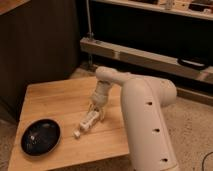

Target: Place the bottle in the ceramic bowl

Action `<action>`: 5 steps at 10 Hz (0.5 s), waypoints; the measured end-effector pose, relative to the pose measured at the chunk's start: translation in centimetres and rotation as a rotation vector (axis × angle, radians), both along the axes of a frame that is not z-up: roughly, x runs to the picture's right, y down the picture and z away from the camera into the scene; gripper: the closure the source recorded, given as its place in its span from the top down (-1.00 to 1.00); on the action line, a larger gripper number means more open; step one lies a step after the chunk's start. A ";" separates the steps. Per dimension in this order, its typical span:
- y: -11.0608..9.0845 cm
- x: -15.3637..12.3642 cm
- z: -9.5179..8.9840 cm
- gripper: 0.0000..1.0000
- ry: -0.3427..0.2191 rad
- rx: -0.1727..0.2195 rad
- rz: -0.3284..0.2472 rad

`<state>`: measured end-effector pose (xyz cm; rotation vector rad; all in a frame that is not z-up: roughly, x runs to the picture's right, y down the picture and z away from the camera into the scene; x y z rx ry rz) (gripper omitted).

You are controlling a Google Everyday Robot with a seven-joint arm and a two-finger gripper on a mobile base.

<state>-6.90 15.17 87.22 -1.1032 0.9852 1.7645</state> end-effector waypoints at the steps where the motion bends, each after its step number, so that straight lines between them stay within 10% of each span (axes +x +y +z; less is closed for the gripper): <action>1: 0.0 -0.3 0.1 -0.52 -0.011 -0.001 0.000; 5: -1.0 -3.9 -1.1 -1.00 -0.118 0.007 -0.026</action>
